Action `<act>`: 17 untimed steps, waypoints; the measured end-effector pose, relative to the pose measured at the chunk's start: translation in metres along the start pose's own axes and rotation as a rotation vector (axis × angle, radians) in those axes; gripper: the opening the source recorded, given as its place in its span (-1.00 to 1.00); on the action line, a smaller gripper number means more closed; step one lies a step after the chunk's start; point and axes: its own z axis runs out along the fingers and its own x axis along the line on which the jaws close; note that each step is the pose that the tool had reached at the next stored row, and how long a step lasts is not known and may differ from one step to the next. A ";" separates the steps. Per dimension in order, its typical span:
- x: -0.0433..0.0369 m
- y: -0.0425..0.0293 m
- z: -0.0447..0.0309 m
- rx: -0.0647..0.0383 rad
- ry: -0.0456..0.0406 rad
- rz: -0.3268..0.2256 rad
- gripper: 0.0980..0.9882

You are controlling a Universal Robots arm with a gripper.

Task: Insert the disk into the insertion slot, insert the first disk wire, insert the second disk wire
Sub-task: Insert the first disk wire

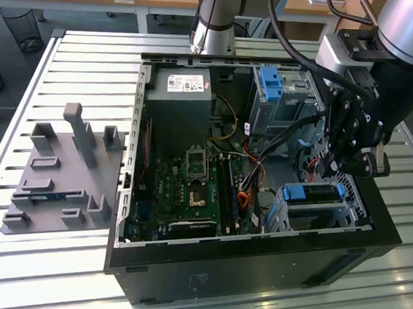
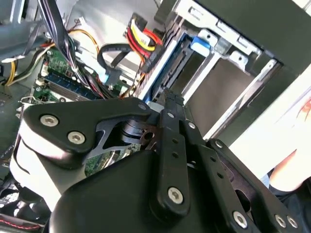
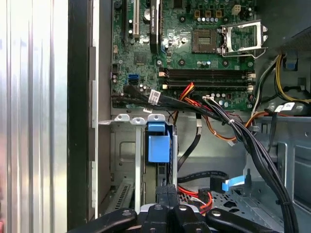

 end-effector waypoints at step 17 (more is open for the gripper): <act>-0.0146 -0.0133 0.0008 -0.002 -0.0002 0.060 -0.85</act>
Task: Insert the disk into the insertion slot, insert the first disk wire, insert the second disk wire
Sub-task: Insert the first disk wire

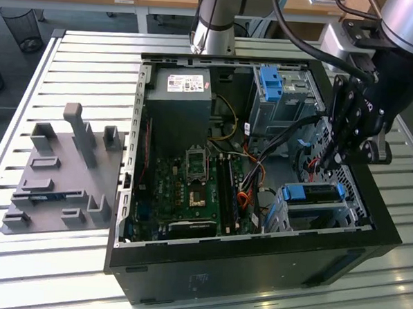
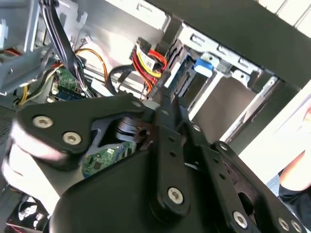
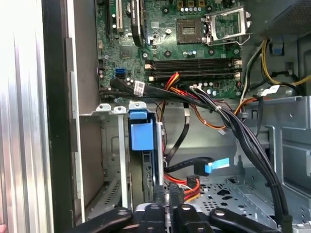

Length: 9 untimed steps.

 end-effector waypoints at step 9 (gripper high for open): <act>-0.0052 -0.0014 0.0013 -0.003 0.0004 0.055 -0.53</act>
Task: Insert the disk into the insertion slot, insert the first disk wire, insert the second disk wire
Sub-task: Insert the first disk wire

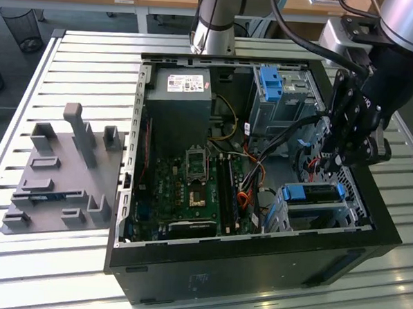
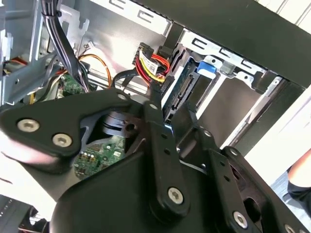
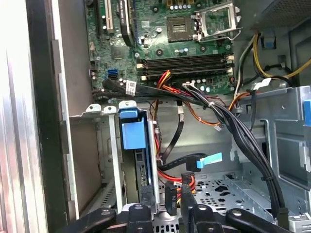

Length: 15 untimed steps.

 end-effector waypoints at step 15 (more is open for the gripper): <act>-0.0065 -0.0016 0.0095 0.000 0.0119 0.089 -0.38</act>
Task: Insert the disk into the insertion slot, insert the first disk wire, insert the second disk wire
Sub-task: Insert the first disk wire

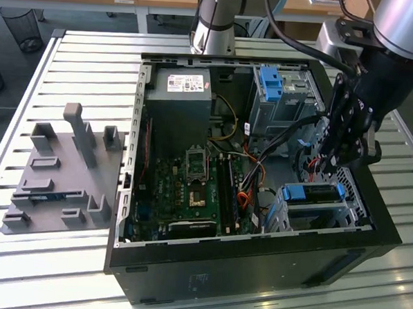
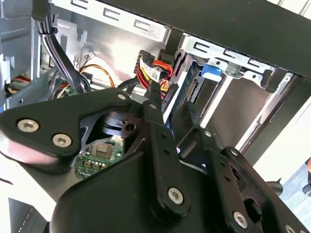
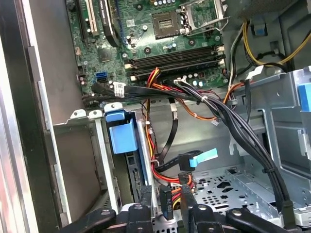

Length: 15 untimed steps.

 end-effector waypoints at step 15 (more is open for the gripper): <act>-0.0043 0.0000 0.0005 0.005 0.0219 -0.028 -0.85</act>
